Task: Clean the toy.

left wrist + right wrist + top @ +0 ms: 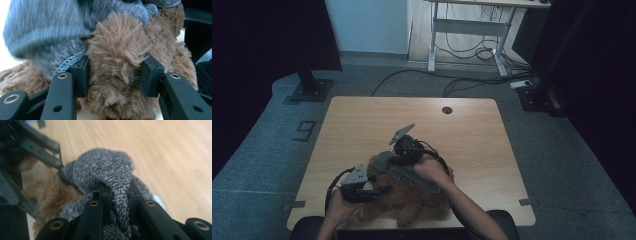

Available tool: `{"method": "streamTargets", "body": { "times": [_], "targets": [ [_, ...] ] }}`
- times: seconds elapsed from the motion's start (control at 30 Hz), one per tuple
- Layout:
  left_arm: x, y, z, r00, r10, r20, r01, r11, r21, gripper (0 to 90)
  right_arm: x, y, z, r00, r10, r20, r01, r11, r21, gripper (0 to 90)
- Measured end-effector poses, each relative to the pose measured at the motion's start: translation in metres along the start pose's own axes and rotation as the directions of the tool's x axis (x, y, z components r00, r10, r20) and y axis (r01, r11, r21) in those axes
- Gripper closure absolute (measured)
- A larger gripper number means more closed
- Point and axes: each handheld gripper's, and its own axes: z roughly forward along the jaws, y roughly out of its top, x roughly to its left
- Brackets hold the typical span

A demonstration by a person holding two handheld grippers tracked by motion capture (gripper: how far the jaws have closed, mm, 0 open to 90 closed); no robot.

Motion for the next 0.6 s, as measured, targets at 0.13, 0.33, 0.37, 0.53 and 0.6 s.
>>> {"method": "streamTargets", "body": {
  "times": [0.13,0.33,0.37,0.53,0.6],
  "targets": [
    [0.002,-0.002,0.001,1.0000,-0.009,-0.003,0.009,0.9999,0.008,48.7,-0.002,-0.007,0.018,0.9999,0.011,-0.003,-0.011,0.998,0.059,78.7],
    [0.003,-0.003,0.002,0.9998,-0.021,0.005,0.021,0.9998,0.002,48.7,-0.013,-0.019,0.012,0.9992,0.034,0.021,-0.035,0.996,0.087,78.7],
    [0.003,-0.003,0.002,0.9998,-0.021,0.005,0.020,0.9998,0.003,48.7,-0.014,-0.022,0.010,0.9990,0.034,0.028,-0.036,0.995,0.092,78.7],
    [0.004,-0.003,0.001,0.9997,-0.023,0.008,0.023,0.9997,0.001,48.7,-0.018,-0.039,-0.007,0.9970,0.038,0.068,-0.045,0.994,0.102,78.6],
    [0.004,-0.003,0.001,0.9998,-0.020,0.008,0.020,0.9998,0.002,48.6,-0.020,-0.048,-0.015,0.9958,0.042,0.082,-0.050,0.993,0.104,78.6]
  ]
}}
